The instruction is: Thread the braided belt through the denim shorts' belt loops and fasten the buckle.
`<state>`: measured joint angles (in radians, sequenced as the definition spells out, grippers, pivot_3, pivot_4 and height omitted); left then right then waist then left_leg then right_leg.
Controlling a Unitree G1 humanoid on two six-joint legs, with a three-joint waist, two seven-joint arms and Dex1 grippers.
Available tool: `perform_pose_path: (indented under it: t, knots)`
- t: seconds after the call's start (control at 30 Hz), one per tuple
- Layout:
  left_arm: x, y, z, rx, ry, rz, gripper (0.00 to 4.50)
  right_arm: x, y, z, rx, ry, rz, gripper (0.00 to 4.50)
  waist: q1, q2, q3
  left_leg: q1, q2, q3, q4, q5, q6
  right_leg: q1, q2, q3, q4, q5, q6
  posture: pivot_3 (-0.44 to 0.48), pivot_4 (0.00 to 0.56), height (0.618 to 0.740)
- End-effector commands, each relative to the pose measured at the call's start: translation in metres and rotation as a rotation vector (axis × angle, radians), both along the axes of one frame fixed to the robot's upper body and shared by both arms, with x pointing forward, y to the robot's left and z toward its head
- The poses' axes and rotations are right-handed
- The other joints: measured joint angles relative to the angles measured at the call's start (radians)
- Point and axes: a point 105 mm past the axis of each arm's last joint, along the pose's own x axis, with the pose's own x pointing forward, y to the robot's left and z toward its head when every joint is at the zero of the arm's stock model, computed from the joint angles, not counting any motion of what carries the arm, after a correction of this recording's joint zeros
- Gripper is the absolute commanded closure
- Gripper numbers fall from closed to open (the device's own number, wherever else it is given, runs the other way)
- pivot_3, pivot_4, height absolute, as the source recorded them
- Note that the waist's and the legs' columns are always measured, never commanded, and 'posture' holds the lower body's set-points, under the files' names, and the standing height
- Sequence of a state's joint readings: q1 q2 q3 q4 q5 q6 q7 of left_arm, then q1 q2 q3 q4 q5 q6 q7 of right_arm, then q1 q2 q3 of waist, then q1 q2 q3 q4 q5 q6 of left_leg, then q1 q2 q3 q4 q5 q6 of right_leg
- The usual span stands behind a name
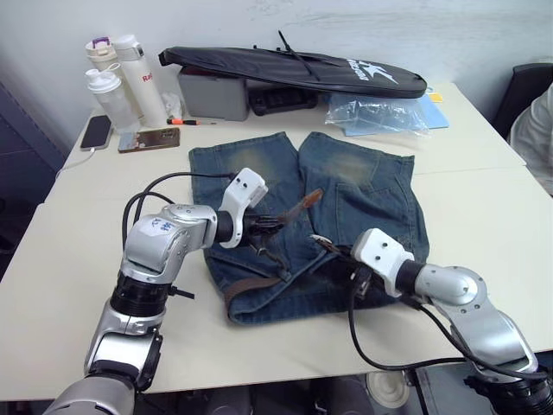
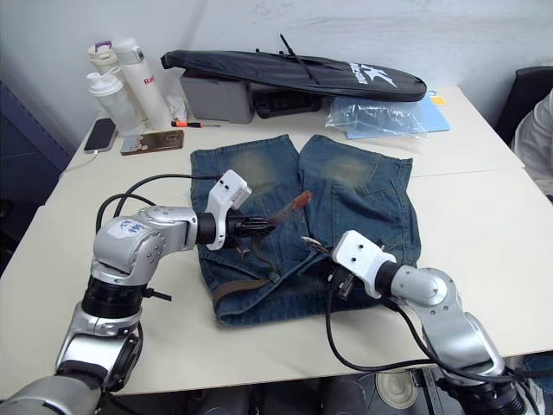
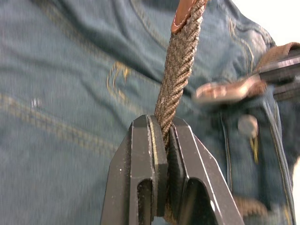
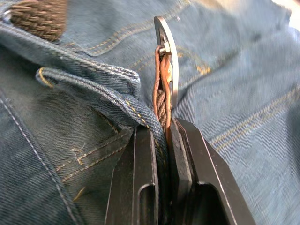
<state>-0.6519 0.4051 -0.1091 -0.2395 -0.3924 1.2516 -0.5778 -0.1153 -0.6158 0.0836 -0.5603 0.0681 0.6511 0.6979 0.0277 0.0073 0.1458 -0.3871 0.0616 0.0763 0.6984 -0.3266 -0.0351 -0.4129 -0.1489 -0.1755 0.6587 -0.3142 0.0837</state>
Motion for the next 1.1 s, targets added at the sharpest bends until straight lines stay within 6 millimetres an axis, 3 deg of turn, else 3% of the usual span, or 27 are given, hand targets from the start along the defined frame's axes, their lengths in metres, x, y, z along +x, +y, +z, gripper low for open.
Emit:
perform_pose_path:
  t: [0.03,0.23,0.37,0.8,1.1]
  knots:
    - [-0.01,-0.001,0.006,-0.012,-0.001,-0.005,4.5,0.009,-0.009,0.013,0.144,0.016,-0.164,4.46,0.0,0.0,0.0,0.0,0.0,0.0,0.0,0.0,0.0,0.0,0.0,0.0,0.0,0.0,0.0,0.0,0.15,0.642]
    - [-0.023,-0.006,-0.002,0.025,0.046,-0.027,4.5,0.012,-0.004,0.009,0.408,0.17,-0.347,4.46,-0.001,0.007,-0.004,0.0,0.0,-0.004,0.0,0.0,0.001,-0.001,0.0,0.001,0.001,0.0,0.0,0.0,0.15,0.642]
    - [-0.025,-0.005,-0.008,0.077,0.049,-0.035,4.5,0.01,0.002,0.006,0.454,0.215,-0.381,4.46,-0.002,0.008,-0.006,0.0,-0.001,-0.006,-0.001,-0.001,0.001,-0.001,0.0,0.002,0.001,0.0,0.0,0.0,0.15,0.642]
    - [-0.02,-0.014,-0.009,0.112,0.013,-0.065,4.5,0.004,0.026,0.03,0.35,0.132,-0.29,4.46,-0.004,0.009,-0.006,0.0,0.0,-0.006,-0.002,-0.002,0.002,-0.003,0.001,0.003,0.001,-0.001,-0.001,0.0,0.15,0.642]
    - [-0.011,-0.004,-0.002,0.119,-0.022,-0.032,4.5,0.001,0.02,0.026,0.324,0.134,-0.328,4.46,-0.004,0.008,-0.006,0.0,0.0,-0.006,-0.002,-0.002,0.002,-0.003,0.001,0.003,0.0,-0.001,-0.001,0.0,0.15,0.642]
